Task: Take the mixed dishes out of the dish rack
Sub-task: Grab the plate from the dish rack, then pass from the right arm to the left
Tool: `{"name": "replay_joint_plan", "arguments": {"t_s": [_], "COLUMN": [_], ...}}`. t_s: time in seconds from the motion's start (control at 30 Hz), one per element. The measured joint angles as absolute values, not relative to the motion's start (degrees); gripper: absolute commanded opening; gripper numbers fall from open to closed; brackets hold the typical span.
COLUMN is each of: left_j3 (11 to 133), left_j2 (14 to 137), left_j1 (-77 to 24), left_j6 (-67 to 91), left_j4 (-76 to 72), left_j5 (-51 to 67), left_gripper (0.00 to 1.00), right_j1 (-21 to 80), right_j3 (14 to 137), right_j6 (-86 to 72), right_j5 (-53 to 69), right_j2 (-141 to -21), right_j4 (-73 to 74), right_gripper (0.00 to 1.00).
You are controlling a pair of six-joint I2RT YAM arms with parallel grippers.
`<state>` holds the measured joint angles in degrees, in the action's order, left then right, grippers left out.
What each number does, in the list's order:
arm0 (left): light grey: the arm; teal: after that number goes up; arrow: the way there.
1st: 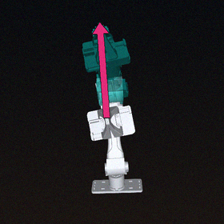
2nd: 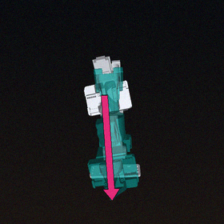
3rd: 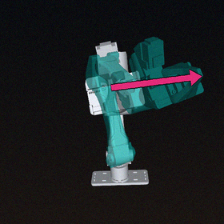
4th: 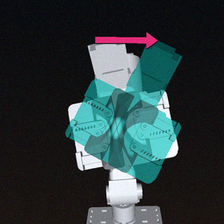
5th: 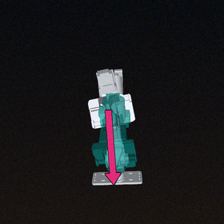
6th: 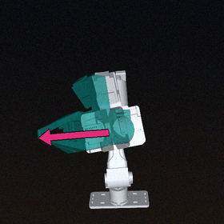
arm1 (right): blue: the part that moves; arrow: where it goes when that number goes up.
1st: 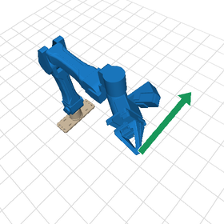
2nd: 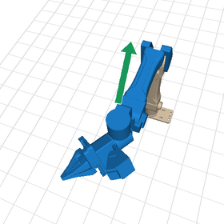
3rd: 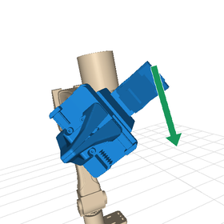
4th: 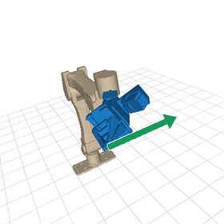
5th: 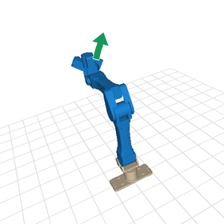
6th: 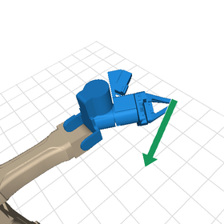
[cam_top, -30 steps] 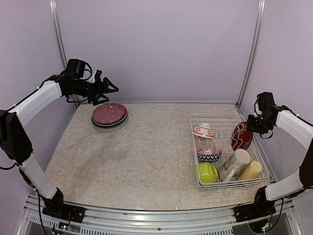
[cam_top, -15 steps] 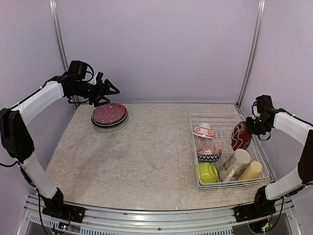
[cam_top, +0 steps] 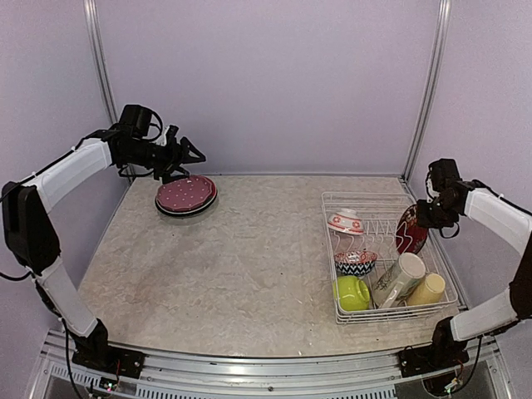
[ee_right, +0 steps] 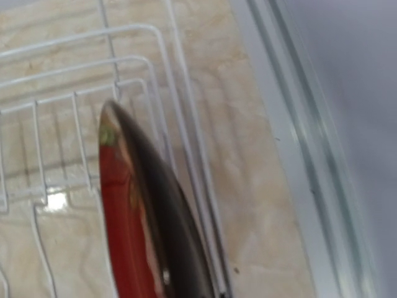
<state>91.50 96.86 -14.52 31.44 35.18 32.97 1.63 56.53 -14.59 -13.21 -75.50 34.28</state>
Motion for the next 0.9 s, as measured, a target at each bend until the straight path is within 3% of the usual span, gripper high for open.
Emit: {"name": "replay_joint_plan", "arguments": {"t_s": [0.4, 0.67, 0.9], "left_j3": [91.50, 91.50, 86.50], "left_j2": [98.00, 99.79, 102.80], "left_j1": [-15.57, -15.57, -16.73], "left_j6": [31.44, 33.36, 42.06], "left_j4": [35.20, 33.41, 21.85], "left_j5": [33.17, 41.45, 56.16], "left_gripper": [0.79, 0.82, 0.83], "right_j1": [3.27, 3.62, 5.85], "right_j3": [62.08, 58.54, 47.53], "right_j6": [-17.26, -27.68, -44.51], "right_j5": [-16.95, -1.67, 16.64], "right_j2": [-62.30, -55.00, -57.34], "right_j4": [40.80, 32.23, 10.33], "right_gripper": [0.00, 0.00, 0.00]}}
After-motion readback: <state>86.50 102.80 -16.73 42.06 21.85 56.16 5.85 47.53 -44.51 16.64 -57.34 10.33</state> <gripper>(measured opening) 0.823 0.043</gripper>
